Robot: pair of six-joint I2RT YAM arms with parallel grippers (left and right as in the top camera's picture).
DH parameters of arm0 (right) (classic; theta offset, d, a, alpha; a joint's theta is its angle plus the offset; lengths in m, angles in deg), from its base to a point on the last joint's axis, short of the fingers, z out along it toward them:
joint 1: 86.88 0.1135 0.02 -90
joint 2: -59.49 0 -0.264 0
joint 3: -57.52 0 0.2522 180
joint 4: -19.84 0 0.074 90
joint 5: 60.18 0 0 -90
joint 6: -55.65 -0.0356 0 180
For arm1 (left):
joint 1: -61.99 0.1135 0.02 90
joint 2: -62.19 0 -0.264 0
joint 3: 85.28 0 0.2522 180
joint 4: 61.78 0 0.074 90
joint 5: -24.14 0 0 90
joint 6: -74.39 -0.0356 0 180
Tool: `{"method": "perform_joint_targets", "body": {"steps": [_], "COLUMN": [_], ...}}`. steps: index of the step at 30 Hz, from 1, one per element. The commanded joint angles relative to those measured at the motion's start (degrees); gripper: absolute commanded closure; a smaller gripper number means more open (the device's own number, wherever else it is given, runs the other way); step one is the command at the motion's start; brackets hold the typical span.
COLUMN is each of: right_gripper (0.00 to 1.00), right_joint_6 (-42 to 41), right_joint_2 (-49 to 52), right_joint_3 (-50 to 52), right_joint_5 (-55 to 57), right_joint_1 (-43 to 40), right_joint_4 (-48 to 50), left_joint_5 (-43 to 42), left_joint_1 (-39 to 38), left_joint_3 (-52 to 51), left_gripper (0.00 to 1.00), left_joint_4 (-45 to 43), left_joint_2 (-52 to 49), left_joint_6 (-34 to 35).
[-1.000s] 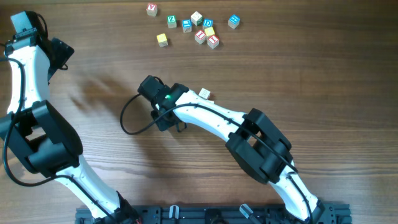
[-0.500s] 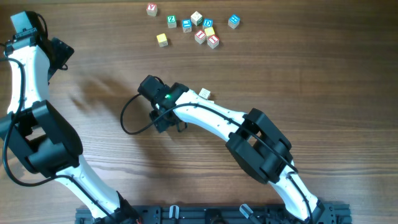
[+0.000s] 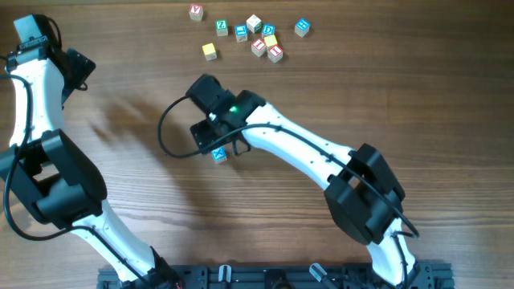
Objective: Form a circle
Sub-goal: 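Lower the blue X block left of the white blocks, open right gripper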
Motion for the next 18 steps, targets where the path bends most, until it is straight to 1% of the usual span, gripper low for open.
{"method": "perform_joint_targets", "body": {"steps": [1,14,16,18], "right_gripper": [0.00,0.00,0.01,0.19], "right_joint_6": [-0.09,-0.22,-0.15,-0.20], "right_joint_2": [-1.42,-1.42,-1.42,-1.42], "right_joint_3": [-1.27,-1.25,-1.25,-0.85], "right_joint_5": [0.79,0.68,-1.49,-3.67], "right_joint_1": [-0.17,-0.15,-0.15,-0.15], "right_joint_4": [0.11,1.79,1.11,0.92], "left_joint_5": [0.13,0.13,0.13,0.13], "left_joint_1": [0.22,0.22,0.22,0.22], "left_joint_3": [0.63,0.61,0.63,0.63], "left_gripper": [0.00,0.00,0.00,0.00], "left_joint_4": [0.04,0.04,0.04,0.04], "left_joint_2": [0.70,0.70,0.70,0.70], "left_joint_6": [-0.44,-0.44,-0.44,-0.44]}}
